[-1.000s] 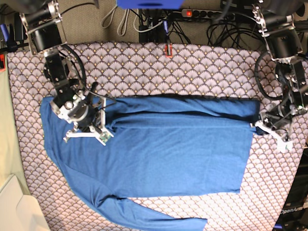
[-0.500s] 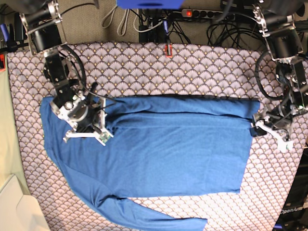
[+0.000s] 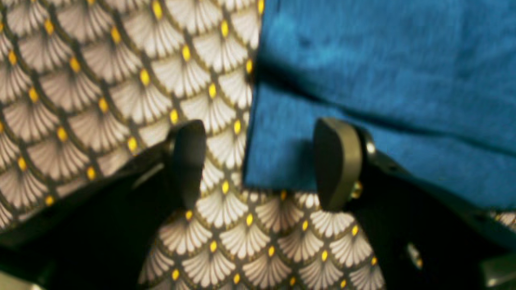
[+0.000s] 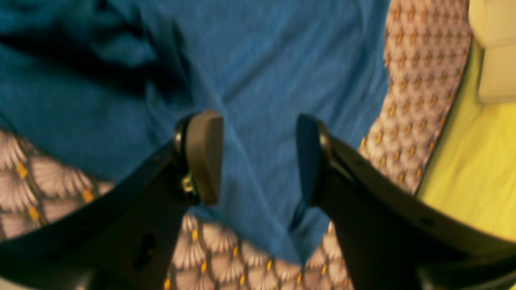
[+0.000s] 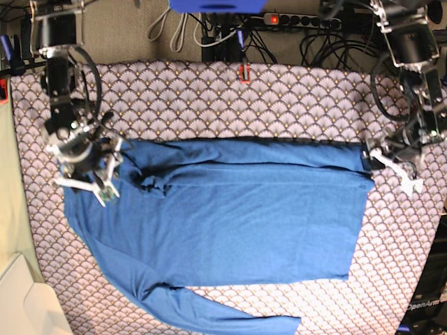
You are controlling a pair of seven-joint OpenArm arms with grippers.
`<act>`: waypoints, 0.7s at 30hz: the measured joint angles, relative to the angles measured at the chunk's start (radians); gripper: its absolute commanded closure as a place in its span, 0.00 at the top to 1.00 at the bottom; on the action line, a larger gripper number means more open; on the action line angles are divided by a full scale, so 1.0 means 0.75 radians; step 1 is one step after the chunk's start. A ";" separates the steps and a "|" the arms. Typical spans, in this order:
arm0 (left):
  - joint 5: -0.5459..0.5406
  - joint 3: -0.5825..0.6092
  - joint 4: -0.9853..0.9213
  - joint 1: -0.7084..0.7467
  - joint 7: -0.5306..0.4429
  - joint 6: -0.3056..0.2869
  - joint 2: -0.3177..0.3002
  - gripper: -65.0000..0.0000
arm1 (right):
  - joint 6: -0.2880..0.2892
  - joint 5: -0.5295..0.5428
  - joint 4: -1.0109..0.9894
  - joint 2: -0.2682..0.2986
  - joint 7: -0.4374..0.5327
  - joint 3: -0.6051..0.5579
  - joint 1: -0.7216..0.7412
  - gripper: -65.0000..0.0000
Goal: Fold the T-shirt properly
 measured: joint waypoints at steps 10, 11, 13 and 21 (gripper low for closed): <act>0.011 0.004 -0.011 0.032 -0.109 -0.002 0.074 0.63 | 0.000 0.001 0.000 0.014 0.006 0.007 -0.058 0.47; 0.009 0.005 -0.011 0.032 -0.108 -0.002 0.084 0.63 | 0.000 0.003 0.000 0.017 0.007 0.016 -0.057 0.47; 0.005 0.008 -0.011 0.031 -0.110 -0.005 0.091 0.63 | 0.000 0.006 0.000 0.014 0.007 0.058 -0.056 0.47; 0.004 0.006 -0.014 0.032 -0.110 -0.005 0.090 0.62 | 0.000 0.007 -0.005 0.033 0.008 0.149 -0.050 0.47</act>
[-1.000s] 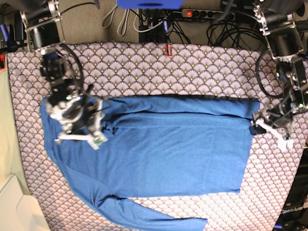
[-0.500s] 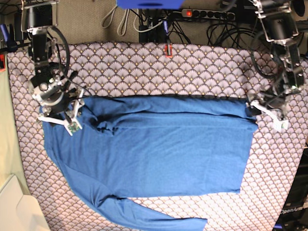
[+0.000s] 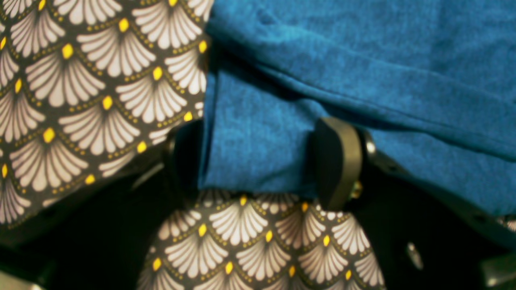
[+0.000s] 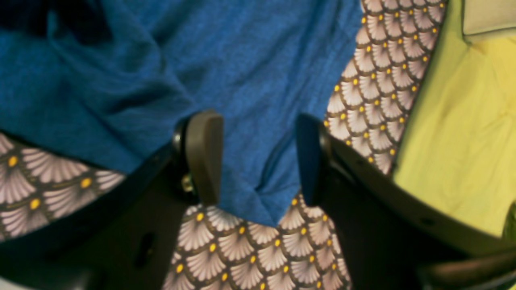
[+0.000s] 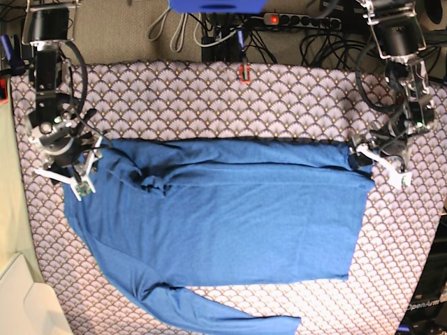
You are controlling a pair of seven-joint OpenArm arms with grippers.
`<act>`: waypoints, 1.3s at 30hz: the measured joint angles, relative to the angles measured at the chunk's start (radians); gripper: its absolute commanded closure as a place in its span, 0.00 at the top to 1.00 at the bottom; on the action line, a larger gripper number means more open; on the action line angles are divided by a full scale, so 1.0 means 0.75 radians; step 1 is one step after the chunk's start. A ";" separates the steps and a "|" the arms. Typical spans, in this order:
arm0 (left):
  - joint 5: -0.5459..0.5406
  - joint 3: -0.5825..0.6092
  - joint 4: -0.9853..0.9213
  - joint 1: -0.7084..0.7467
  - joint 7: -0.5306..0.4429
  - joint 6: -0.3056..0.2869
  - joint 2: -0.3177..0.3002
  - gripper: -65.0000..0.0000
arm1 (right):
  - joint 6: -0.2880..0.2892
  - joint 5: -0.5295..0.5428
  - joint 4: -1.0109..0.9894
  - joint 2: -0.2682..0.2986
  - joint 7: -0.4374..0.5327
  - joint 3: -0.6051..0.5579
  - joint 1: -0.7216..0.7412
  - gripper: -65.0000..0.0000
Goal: Fold the T-shirt properly
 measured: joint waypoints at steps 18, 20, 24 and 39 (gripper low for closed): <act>0.001 0.002 -0.004 -0.005 0.005 0.000 0.000 0.01 | 0.001 -0.005 -0.004 0.077 0.019 0.003 -0.156 0.48; 0.001 0.002 -0.004 -0.004 0.005 0.000 0.001 0.01 | 0.001 -0.002 -0.011 0.077 0.089 0.003 -0.170 0.48; 0.001 0.002 -0.004 -0.005 0.005 0.000 0.000 0.01 | 0.000 -0.002 -0.114 0.077 0.158 0.003 -0.169 0.48; 0.000 0.002 -0.004 -0.004 0.006 -0.001 -0.012 0.01 | -0.004 0.003 -0.241 0.073 0.300 0.077 -0.130 0.47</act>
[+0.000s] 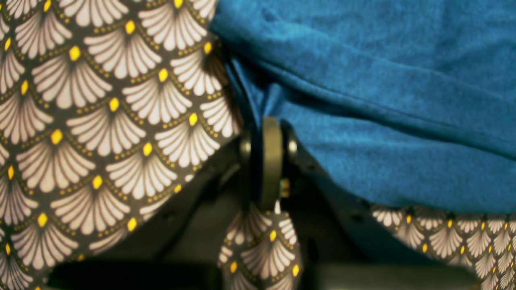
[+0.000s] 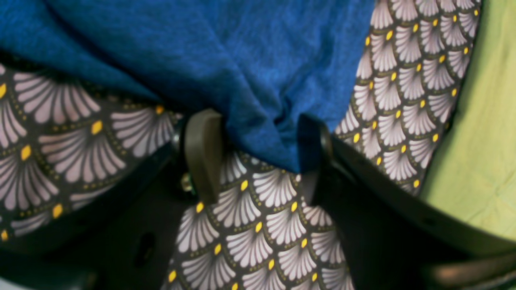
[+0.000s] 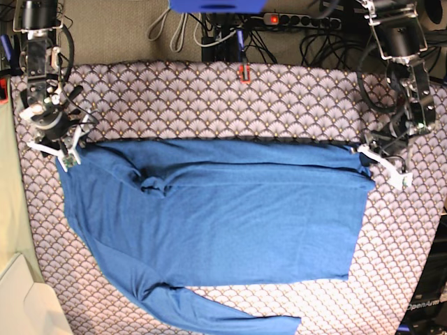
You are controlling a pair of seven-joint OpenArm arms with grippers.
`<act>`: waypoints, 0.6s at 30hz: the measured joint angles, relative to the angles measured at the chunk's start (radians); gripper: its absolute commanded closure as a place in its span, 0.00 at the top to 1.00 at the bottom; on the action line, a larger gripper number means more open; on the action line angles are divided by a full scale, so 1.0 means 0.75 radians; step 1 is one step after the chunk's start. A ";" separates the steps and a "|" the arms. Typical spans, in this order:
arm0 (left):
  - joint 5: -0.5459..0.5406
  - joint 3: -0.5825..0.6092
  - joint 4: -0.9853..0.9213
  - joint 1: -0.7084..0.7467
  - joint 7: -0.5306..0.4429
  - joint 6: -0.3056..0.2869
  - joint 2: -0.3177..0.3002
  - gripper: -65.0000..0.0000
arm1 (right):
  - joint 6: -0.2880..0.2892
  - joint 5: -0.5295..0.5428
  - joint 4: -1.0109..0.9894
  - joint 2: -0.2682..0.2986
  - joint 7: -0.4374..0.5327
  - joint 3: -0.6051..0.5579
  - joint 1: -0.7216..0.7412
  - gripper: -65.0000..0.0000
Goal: Fold the T-shirt properly
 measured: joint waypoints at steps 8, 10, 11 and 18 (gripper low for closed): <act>0.001 0.000 0.000 -0.003 0.000 0.000 -0.003 0.01 | 0.001 0.000 0.000 0.001 0.000 -0.002 0.001 0.25; 0.001 0.000 0.000 -0.003 0.001 0.000 -0.007 0.01 | 0.005 -0.008 -0.003 0.001 -0.003 -0.004 0.018 0.14; -0.001 0.002 0.000 -0.003 0.003 -0.001 -0.015 0.01 | 0.004 -0.009 -0.004 0.001 -0.001 -0.004 0.028 0.08; 0.001 0.003 0.000 -0.002 0.005 -0.004 -0.042 0.01 | 0.004 0.004 -0.091 0.020 0.020 -0.004 0.062 0.00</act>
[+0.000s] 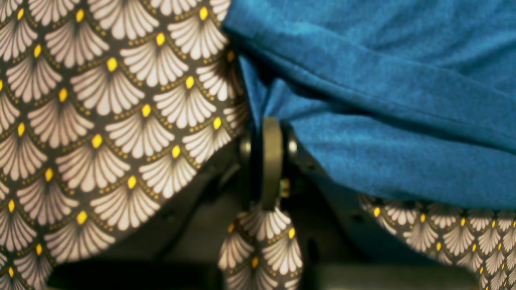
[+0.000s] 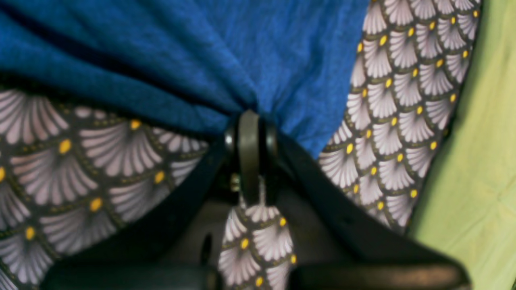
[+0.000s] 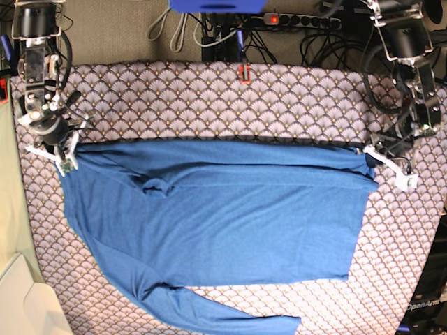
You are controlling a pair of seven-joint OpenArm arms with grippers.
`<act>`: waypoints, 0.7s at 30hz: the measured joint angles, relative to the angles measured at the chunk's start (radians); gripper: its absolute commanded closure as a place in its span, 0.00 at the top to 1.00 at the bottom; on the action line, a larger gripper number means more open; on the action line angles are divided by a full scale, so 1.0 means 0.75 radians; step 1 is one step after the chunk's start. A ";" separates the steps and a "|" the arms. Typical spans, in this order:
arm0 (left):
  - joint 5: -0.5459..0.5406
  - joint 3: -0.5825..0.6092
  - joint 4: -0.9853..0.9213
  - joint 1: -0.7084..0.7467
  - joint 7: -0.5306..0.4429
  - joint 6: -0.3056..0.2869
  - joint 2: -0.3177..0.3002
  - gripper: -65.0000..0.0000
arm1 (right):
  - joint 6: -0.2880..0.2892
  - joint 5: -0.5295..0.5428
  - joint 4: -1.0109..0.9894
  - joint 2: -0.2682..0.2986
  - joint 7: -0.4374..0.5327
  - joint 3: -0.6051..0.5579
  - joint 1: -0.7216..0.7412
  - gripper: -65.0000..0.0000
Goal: Fold the T-shirt properly
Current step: 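Pull the collar edge away from the hem with both grippers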
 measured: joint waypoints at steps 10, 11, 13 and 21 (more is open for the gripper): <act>-0.004 0.001 0.001 0.011 -0.001 -0.001 -0.012 0.01 | 0.001 -0.013 0.061 0.006 -0.021 0.000 -0.020 0.00; -0.004 0.000 0.005 0.011 0.000 -0.001 -0.012 0.01 | 0.001 -0.013 0.084 0.006 -0.025 0.002 -0.028 0.00; -0.008 -0.002 0.017 0.017 0.006 -0.001 -0.013 0.01 | 0.001 -0.008 0.147 0.005 -0.025 0.020 -0.057 0.00; -0.010 -0.004 0.085 0.044 0.095 0.000 -0.013 0.01 | 0.002 -0.004 0.269 0.006 -0.021 0.070 -0.142 0.00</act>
